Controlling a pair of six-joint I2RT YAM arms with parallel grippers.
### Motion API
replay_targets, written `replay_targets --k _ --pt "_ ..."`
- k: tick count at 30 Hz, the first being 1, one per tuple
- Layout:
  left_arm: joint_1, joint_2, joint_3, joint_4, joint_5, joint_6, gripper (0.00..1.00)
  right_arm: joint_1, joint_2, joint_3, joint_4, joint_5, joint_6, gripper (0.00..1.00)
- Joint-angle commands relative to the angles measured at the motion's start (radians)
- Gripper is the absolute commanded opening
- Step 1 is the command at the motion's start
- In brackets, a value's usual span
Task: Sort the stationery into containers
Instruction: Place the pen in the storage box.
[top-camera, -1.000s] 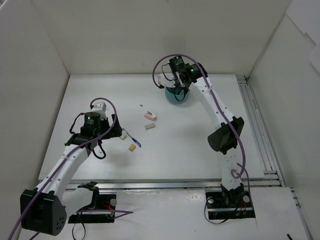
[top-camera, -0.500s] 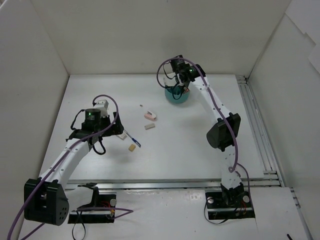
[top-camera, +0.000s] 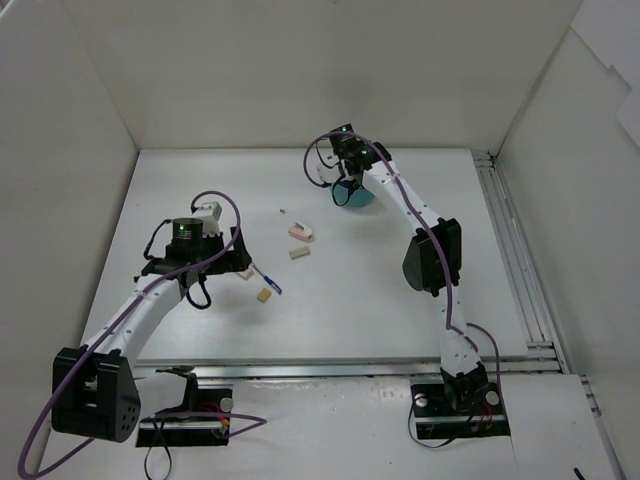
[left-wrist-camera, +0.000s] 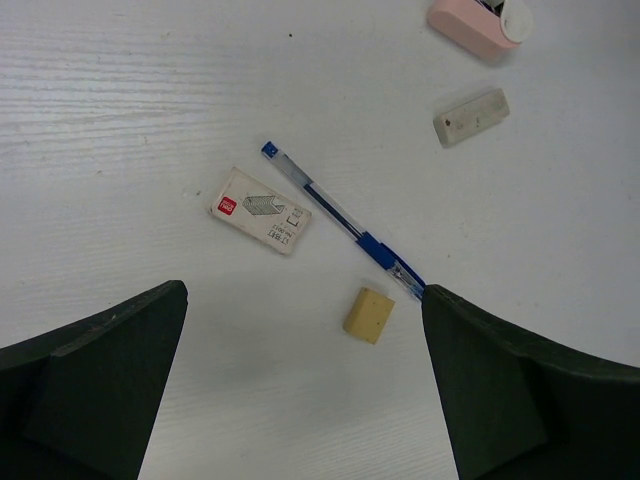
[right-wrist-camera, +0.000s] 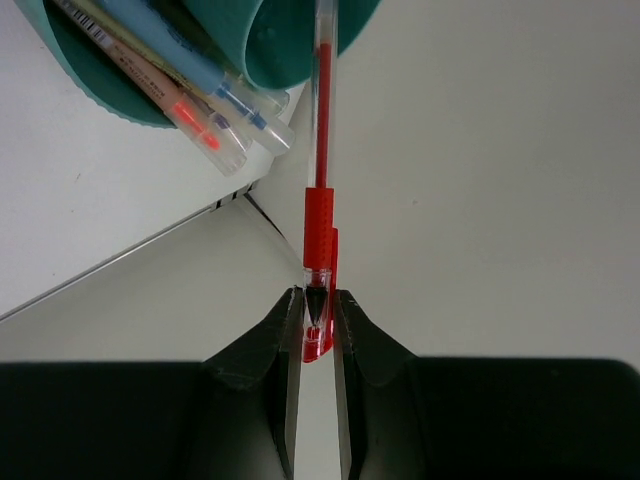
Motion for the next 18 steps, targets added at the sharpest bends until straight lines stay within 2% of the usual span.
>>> replay_targets --k 1,8,9,11,12,14,17,18 --pt "0.015 0.009 0.012 0.067 0.044 0.021 1.0 0.006 -0.017 -0.023 0.08 0.005 -0.034 0.0" --pt "0.015 0.014 0.001 0.071 0.055 0.019 1.0 0.028 0.009 -0.076 0.218 -0.001 -0.086 0.07" --pt "0.015 0.011 0.0 0.07 0.055 0.021 1.0 0.031 0.009 -0.076 0.222 -0.001 -0.085 0.14" --pt "0.025 -0.001 -0.008 0.07 0.055 0.022 1.0 0.037 0.011 -0.071 0.233 -0.003 -0.082 0.2" --pt "0.025 -0.007 -0.013 0.07 0.055 0.022 1.0 0.04 0.008 -0.073 0.236 -0.001 -0.082 0.26" --pt "0.025 -0.023 -0.02 0.073 0.059 0.021 1.0 0.043 0.002 -0.073 0.251 0.007 -0.079 0.29" --pt "0.025 -0.041 -0.029 0.07 0.066 0.016 1.0 0.052 -0.018 -0.068 0.271 0.008 -0.079 0.39" --pt "0.025 -0.056 -0.033 0.07 0.066 0.013 1.0 0.054 -0.031 -0.065 0.274 0.008 -0.079 0.47"
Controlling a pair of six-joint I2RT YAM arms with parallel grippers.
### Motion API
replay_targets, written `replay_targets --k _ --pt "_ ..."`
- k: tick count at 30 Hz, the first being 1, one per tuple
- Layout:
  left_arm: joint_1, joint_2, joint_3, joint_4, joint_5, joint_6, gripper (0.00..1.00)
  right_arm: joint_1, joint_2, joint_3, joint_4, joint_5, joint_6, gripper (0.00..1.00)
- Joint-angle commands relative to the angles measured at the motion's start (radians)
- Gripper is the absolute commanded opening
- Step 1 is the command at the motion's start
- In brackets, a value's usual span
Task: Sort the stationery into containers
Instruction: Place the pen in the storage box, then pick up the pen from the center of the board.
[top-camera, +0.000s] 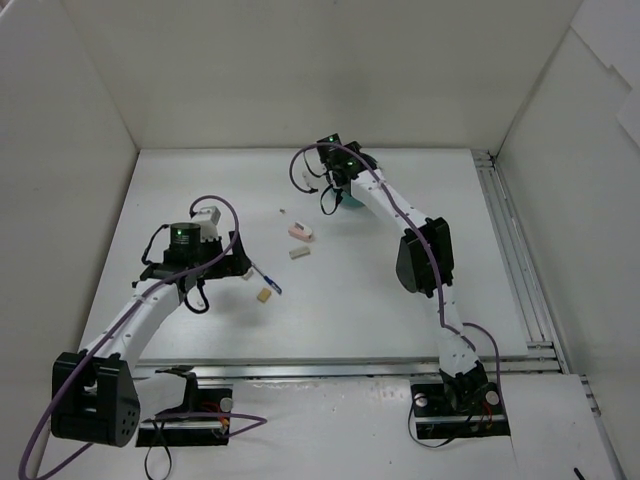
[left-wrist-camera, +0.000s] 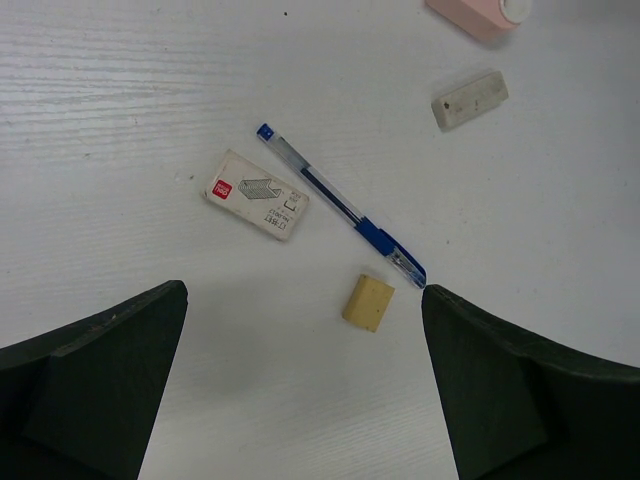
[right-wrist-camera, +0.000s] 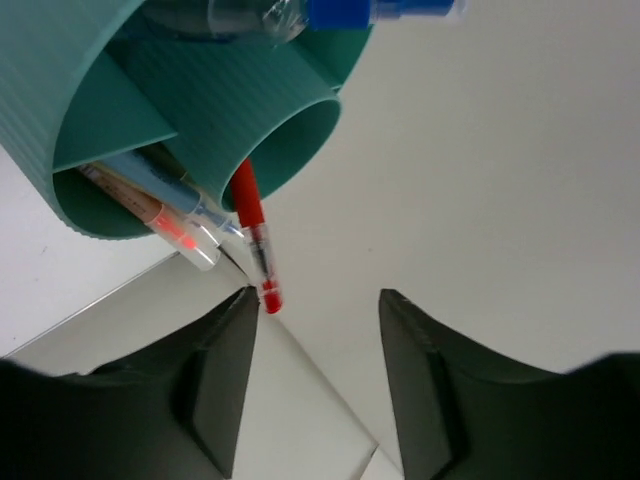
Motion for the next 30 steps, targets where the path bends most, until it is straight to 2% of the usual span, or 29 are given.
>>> replay_targets --k 1,4,5,6,7,8,9,10,11,12,13,14,15,16,17,18,20,21,24,28,30 --pt "0.008 -0.056 0.002 0.051 0.025 0.008 1.0 0.015 -0.073 0.02 0.084 0.022 0.001 0.5" --pt "0.008 -0.096 -0.004 0.036 0.016 -0.005 1.0 0.031 -0.112 0.049 0.113 0.02 0.058 0.59" --pt "0.008 -0.112 -0.006 0.028 0.013 -0.016 1.0 0.037 -0.141 0.06 0.111 -0.006 0.143 0.61" --pt "0.008 -0.141 -0.012 0.02 0.006 -0.024 1.0 0.043 -0.161 0.069 0.116 -0.026 0.199 0.72" --pt "0.008 -0.158 -0.018 0.014 -0.009 -0.033 1.0 0.052 -0.184 0.063 0.116 -0.043 0.26 0.79" --pt "0.008 -0.176 -0.025 0.011 -0.023 -0.063 1.0 0.057 -0.241 0.051 0.118 -0.091 0.394 0.86" --pt "0.017 -0.214 -0.041 0.005 -0.056 -0.083 1.0 0.063 -0.272 0.01 0.122 -0.121 0.476 0.97" --pt "0.017 -0.233 -0.048 0.003 -0.061 -0.093 1.0 0.069 -0.306 -0.021 0.125 -0.153 0.65 0.98" --pt "0.017 -0.254 -0.059 0.002 -0.064 -0.102 1.0 0.075 -0.374 -0.055 0.128 -0.217 0.738 0.98" --pt "0.017 -0.289 -0.074 0.002 -0.07 -0.12 1.0 0.08 -0.41 -0.139 0.145 -0.247 0.835 0.98" --pt "0.017 -0.306 -0.081 0.002 -0.073 -0.125 1.0 0.086 -0.445 -0.191 0.16 -0.285 1.021 0.98" --pt "0.027 -0.317 -0.082 -0.006 -0.076 -0.139 1.0 0.092 -0.511 -0.242 0.182 -0.294 1.114 0.98" --pt "0.027 -0.337 -0.081 -0.012 -0.081 -0.145 1.0 0.095 -0.539 -0.361 0.238 -0.31 1.211 0.98" --pt "0.027 -0.342 -0.079 -0.029 -0.081 -0.15 1.0 0.107 -0.572 -0.421 0.248 -0.383 1.336 0.98" --pt "0.027 -0.349 -0.075 -0.04 -0.084 -0.156 1.0 0.115 -0.627 -0.478 0.268 -0.421 1.382 0.98" --pt "0.027 -0.36 -0.07 -0.047 -0.098 -0.166 1.0 0.145 -0.652 -0.606 0.329 -0.455 1.431 0.98" --pt "0.027 -0.382 -0.065 -0.07 -0.113 -0.174 1.0 0.197 -0.708 -0.778 0.399 -0.485 1.43 0.98" --pt "0.027 -0.388 -0.068 -0.072 -0.125 -0.186 1.0 0.268 -0.715 -0.819 0.456 -0.477 1.419 0.98" --pt "0.036 -0.406 -0.073 -0.073 -0.135 -0.205 1.0 0.384 -0.683 -0.891 0.458 -0.428 1.44 0.98" --pt "0.036 -0.426 -0.09 -0.078 -0.129 -0.217 1.0 0.457 -0.613 -0.922 0.441 -0.359 1.492 0.98" --pt "0.036 -0.443 -0.107 -0.077 -0.135 -0.225 1.0 0.486 -0.59 -0.926 0.441 -0.372 1.52 0.98"
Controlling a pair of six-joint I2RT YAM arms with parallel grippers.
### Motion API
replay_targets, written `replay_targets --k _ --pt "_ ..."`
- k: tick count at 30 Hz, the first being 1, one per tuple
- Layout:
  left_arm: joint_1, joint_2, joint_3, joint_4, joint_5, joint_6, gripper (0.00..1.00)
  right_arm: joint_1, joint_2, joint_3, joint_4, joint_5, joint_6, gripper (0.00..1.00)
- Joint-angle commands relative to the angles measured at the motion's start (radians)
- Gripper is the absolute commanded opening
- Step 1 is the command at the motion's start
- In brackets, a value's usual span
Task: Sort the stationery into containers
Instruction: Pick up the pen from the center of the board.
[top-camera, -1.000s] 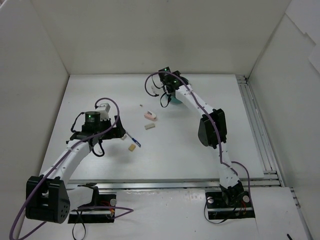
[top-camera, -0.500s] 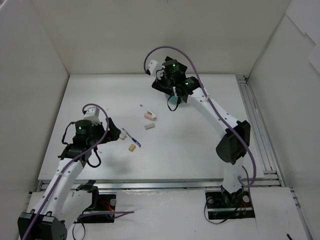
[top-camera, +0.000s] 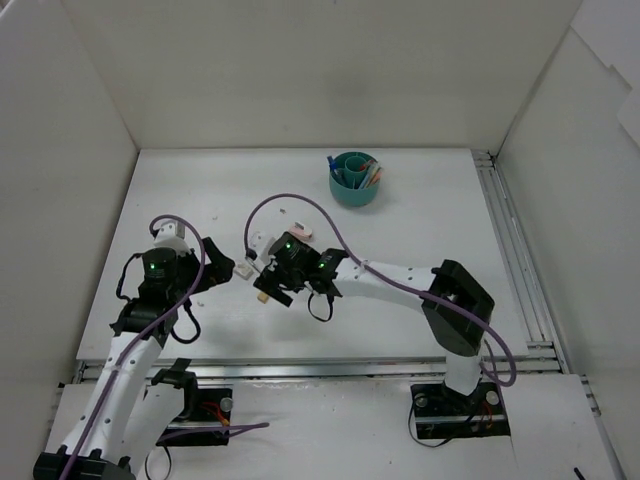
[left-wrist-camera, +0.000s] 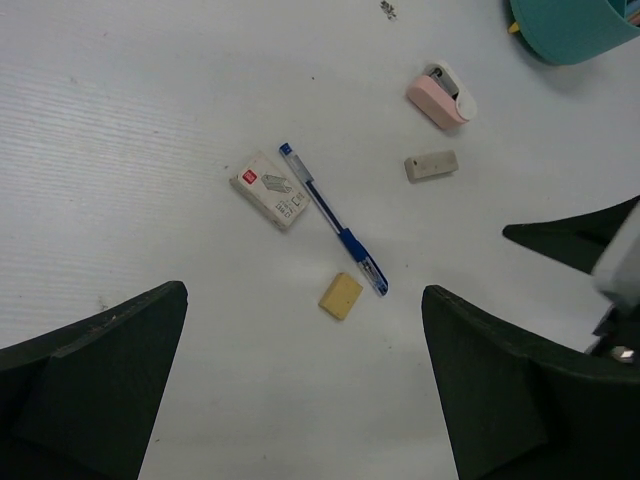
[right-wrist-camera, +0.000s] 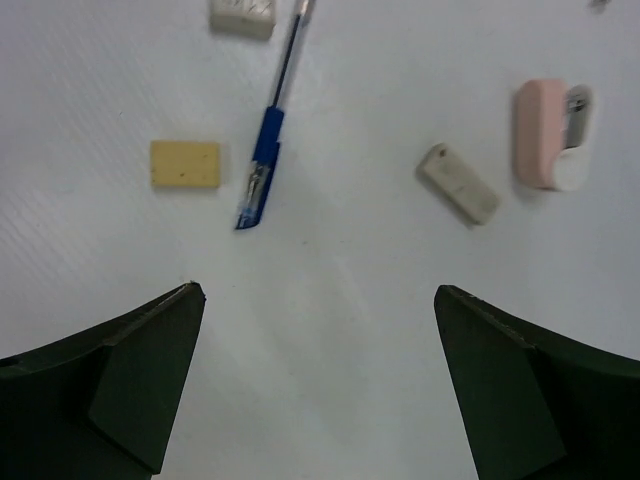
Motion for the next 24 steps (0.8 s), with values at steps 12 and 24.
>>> replay_targets --k 12,24 --pt "0.005 -0.046 -0.031 -0.007 -0.041 -0.043 1.0 0.035 0.211 0.074 0.061 0.065 0.203 0.84" --pt "0.005 -0.049 -0.029 -0.01 -0.06 -0.032 1.0 -0.042 0.314 0.123 0.134 -0.16 0.188 0.3"
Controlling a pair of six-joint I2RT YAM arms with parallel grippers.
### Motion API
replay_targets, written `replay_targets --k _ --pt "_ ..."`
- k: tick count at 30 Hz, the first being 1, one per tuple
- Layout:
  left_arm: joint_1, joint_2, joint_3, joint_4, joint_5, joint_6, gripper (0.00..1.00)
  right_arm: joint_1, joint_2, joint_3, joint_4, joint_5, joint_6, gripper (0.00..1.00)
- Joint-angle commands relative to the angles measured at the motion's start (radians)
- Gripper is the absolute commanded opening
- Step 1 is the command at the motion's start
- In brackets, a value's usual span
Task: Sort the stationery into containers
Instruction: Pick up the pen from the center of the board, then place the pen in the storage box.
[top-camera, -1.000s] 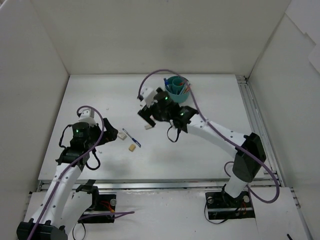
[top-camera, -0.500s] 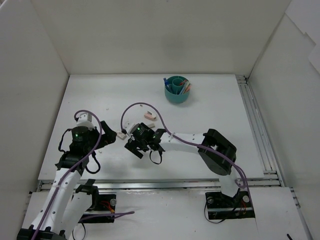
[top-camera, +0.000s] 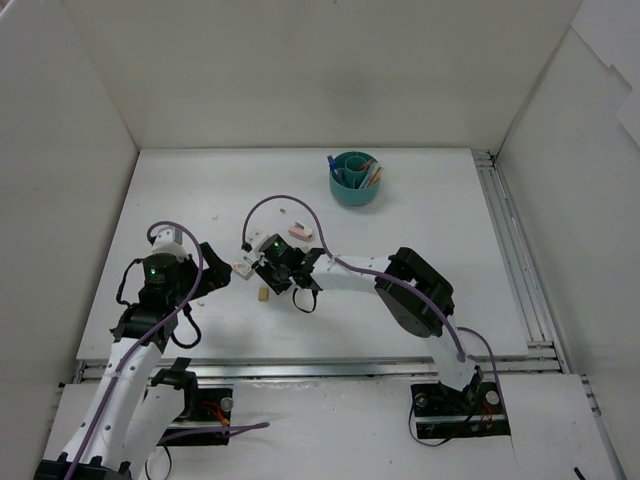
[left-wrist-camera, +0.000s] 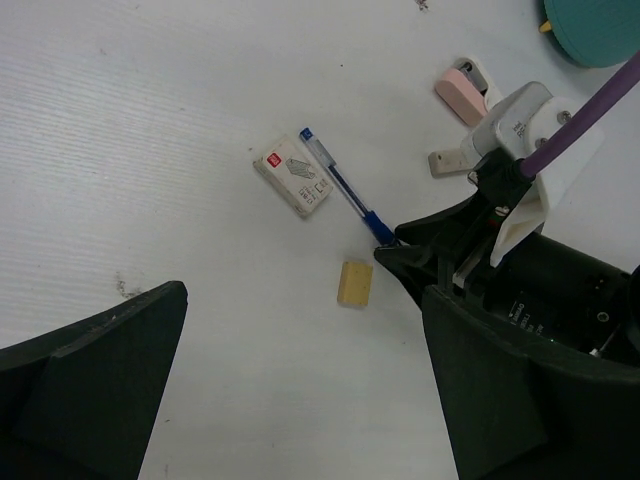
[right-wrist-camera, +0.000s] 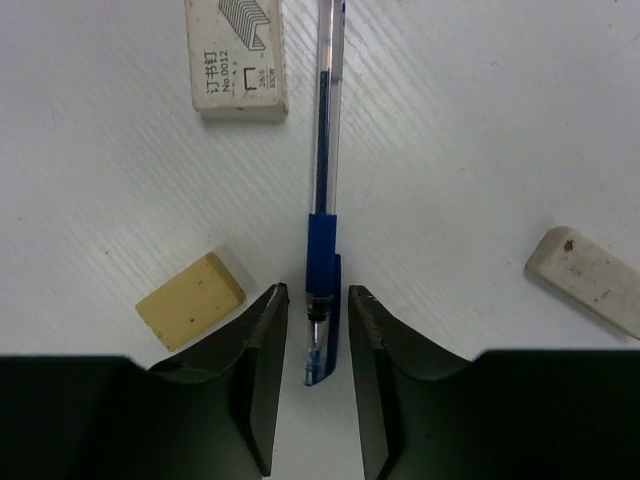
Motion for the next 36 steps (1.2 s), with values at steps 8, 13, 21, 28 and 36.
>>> replay_targets --k 8,13,21,28,36 --pt "0.005 0.003 0.009 0.04 -0.006 0.001 1.0 -0.036 -0.003 0.027 -0.005 -0.144 -0.073 0.0" --pt "0.005 0.003 0.009 0.046 -0.004 0.004 1.0 -0.039 -0.146 0.013 -0.028 -0.08 -0.194 0.0" --pt "0.005 0.007 0.027 0.052 -0.018 0.011 1.0 -0.147 -0.33 0.088 -0.167 0.11 -0.47 0.0" --pt "0.005 0.061 0.038 0.083 -0.015 0.021 1.0 -0.333 -0.306 0.343 -0.365 0.228 -0.883 0.0" --pt "0.005 0.082 0.046 0.095 -0.038 0.037 1.0 -0.448 -0.14 0.637 -0.501 0.472 -1.353 0.0"
